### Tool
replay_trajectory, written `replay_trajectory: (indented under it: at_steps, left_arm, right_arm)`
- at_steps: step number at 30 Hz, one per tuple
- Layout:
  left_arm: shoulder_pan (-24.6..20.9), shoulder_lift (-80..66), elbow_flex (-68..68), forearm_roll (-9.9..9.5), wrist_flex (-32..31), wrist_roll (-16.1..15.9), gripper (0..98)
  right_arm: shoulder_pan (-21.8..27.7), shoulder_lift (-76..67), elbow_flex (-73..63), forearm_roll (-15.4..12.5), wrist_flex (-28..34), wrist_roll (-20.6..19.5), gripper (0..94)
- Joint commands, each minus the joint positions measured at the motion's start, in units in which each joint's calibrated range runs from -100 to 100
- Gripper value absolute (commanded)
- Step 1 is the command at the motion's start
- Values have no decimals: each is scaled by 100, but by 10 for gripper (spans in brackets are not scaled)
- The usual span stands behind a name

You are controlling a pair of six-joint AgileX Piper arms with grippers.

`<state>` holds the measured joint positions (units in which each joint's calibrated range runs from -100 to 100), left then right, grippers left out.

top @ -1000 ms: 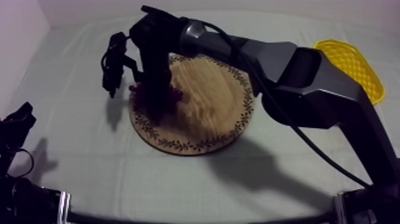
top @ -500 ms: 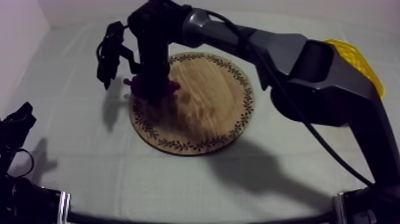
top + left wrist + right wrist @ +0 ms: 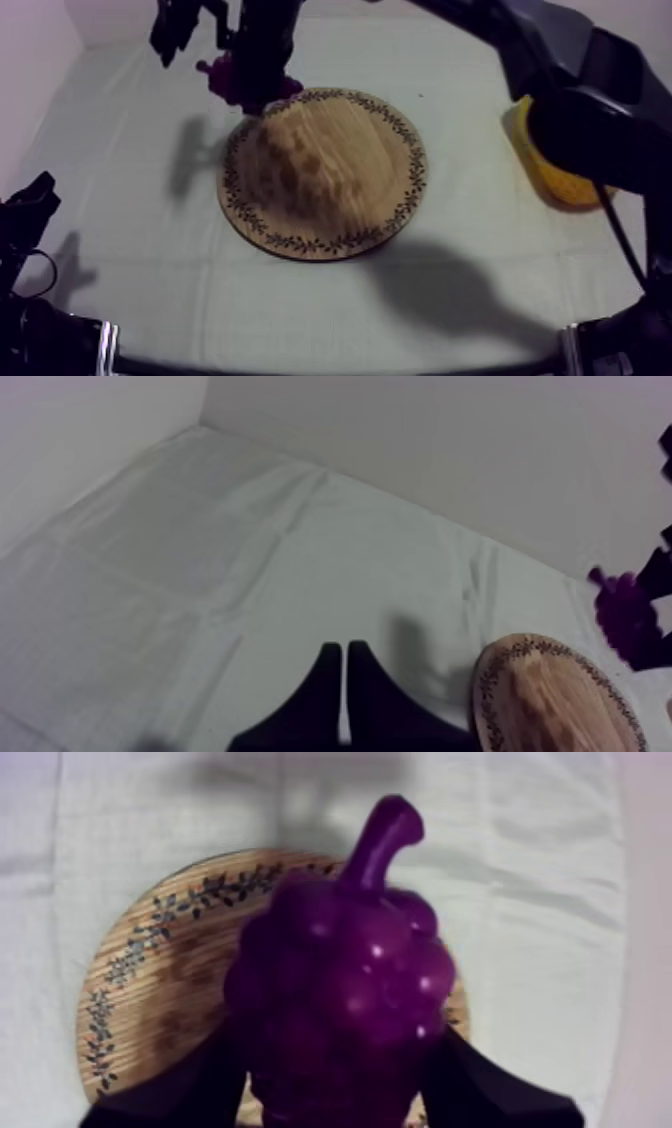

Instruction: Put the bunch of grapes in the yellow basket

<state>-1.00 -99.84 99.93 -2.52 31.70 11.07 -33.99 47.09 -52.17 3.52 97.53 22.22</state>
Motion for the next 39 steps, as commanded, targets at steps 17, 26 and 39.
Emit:
replay_trajectory:
  at_steps: [17, 26, 39]
  left_arm:
    - [2, 2, -4, 1, -2, -1, 0]
    - [2, 2, -4, 1, -2, -1, 0]
    - [2, 2, -4, 1, -2, -1, 0]
  right_arm:
    - [304, -2007, 1621, -203, -16, -652, 357]
    - [854, -2791, 2712, -195, -49, -904, 362]
    - [1858, -3721, 3933, -156, -52, -853, 347]
